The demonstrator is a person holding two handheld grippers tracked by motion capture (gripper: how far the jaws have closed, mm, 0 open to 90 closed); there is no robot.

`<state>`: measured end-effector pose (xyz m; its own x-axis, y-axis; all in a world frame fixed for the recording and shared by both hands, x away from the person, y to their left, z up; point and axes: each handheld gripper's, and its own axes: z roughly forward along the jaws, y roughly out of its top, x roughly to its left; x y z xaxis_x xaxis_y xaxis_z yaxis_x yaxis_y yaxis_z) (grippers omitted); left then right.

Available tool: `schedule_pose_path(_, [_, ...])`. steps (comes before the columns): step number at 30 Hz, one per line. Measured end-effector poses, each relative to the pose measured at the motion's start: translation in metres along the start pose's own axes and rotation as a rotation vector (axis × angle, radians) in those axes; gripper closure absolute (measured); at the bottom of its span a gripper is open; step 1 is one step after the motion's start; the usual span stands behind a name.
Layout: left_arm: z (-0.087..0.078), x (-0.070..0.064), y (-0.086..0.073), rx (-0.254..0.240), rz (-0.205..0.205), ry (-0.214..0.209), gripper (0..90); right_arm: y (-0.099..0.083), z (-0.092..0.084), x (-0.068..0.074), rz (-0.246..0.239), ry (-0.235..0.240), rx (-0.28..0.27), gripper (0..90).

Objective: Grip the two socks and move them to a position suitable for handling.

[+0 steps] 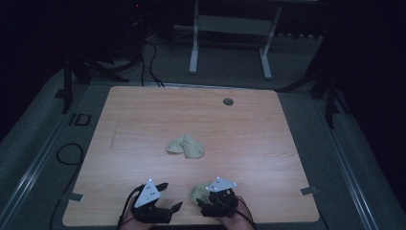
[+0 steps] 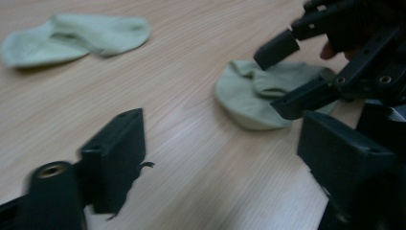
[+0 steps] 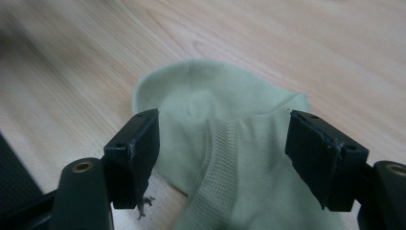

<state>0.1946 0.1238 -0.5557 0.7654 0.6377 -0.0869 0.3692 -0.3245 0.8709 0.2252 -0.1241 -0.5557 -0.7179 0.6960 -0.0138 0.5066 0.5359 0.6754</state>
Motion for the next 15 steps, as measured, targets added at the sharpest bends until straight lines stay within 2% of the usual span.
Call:
schedule_pose_path(1, [0.001, -0.002, 0.002, -0.006, 0.009, -0.019, 31.3, 0.001, -0.004, 0.000, -0.002, 0.001, -0.006, 29.8])
schedule_pose_path(2, [0.005, -0.006, 0.006, -0.014, 0.020, -0.052, 35.0, 0.001, -0.007, 0.000, -0.001, 0.004, -0.012, 32.3])
schedule_pose_path(3, [0.008, -0.008, 0.008, -0.016, 0.025, -0.075, 35.0, 0.000, -0.012, 0.001, -0.006, 0.014, -0.012, 36.7])
schedule_pose_path(4, [0.012, -0.011, 0.011, -0.013, 0.035, -0.101, 38.4, -0.001, -0.014, 0.001, -0.014, 0.017, -0.009, 42.9])
schedule_pose_path(6, [0.020, -0.017, 0.016, 0.002, 0.063, -0.124, 45.9, -0.005, -0.018, 0.004, -0.044, 0.032, 0.004, 51.6])
schedule_pose_path(8, [0.031, -0.022, 0.019, 0.035, 0.094, -0.121, 60.1, -0.009, -0.020, 0.007, -0.069, 0.030, 0.017, 58.6])
schedule_pose_path(9, [0.037, -0.024, 0.019, 0.060, 0.108, -0.112, 60.1, -0.009, -0.020, 0.007, -0.069, 0.030, 0.017, 58.6])
schedule_pose_path(11, [0.049, -0.023, 0.019, 0.130, 0.134, -0.086, 67.1, -0.012, -0.018, 0.008, -0.075, 0.022, 0.025, 58.8])
schedule_pose_path(13, [0.060, -0.022, 0.018, 0.186, 0.141, -0.059, 75.2, -0.014, -0.014, 0.007, -0.074, 0.023, 0.038, 59.9])
schedule_pose_path(15, [0.064, -0.020, 0.017, 0.219, 0.153, -0.046, 80.2, -0.015, -0.010, 0.007, -0.088, 0.019, 0.053, 60.5])
